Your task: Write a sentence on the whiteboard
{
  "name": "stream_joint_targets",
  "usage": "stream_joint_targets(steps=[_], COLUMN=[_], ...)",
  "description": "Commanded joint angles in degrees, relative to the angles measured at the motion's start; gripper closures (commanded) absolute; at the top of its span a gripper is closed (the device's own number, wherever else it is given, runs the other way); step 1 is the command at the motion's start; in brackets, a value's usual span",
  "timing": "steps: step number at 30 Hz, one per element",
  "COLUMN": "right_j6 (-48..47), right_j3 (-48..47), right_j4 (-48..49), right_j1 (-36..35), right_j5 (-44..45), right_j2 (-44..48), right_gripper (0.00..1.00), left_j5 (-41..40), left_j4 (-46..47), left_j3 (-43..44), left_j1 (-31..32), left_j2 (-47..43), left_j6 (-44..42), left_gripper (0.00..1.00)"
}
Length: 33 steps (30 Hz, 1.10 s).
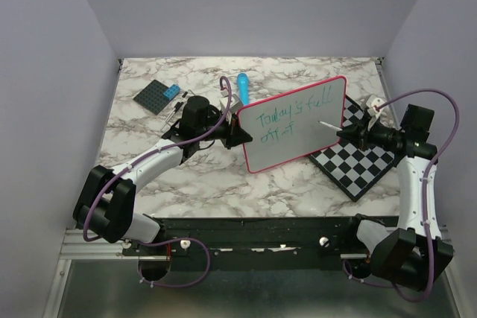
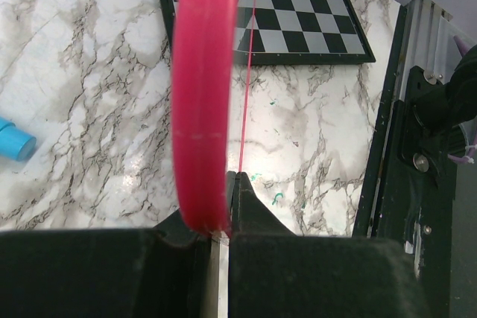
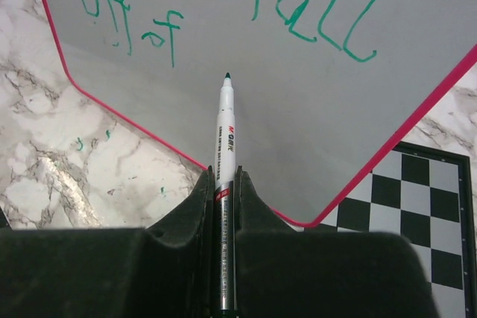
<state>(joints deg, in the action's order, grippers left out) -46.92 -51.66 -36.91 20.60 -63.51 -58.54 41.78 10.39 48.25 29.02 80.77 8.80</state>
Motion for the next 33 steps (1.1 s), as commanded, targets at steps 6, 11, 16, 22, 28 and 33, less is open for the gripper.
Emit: stream_joint_targets(steps=[6,11,16,22,28,33], right_j6=[-0.1,0.2,-0.3,-1.3,-1.0,1.0], right_j3=[2.4,4.0,4.3,4.5,4.3,3.3], right_j4=[2.8,4.6,5.2,5.3,5.3,5.5], right_j1=[-3.0,-3.4,-3.4,-3.4,-3.3,-3.4], right_j5=[-4.1,-4.4,-4.2,-2.8,-2.0,-1.8], right_j2=[-0.8,0.0,-0.2,0.0,0.6,0.6], right_gripper=[1.0,1.0,0.99,1.0,0.99,0.99], left_j5=[-3.8,-4.1,-4.2,-4.3,-4.7,-4.9], left_j4=[-9.8,-9.7,-9.8,-9.9,-10.0,-9.8], left_j3=[-0.8,-1.0,-0.8,-0.9,-0.9,-0.9], left_j1=[0.5,0.6,0.6,0.7,0.9,1.0], left_j2=[1.1,0.8,1.1,1.1,1.0,1.0], left_j6=[-3.6,-3.6,-3.6,-3.7,-3.5,-3.2], left_gripper=[1.0,1.0,1.0,1.0,1.0,1.0])
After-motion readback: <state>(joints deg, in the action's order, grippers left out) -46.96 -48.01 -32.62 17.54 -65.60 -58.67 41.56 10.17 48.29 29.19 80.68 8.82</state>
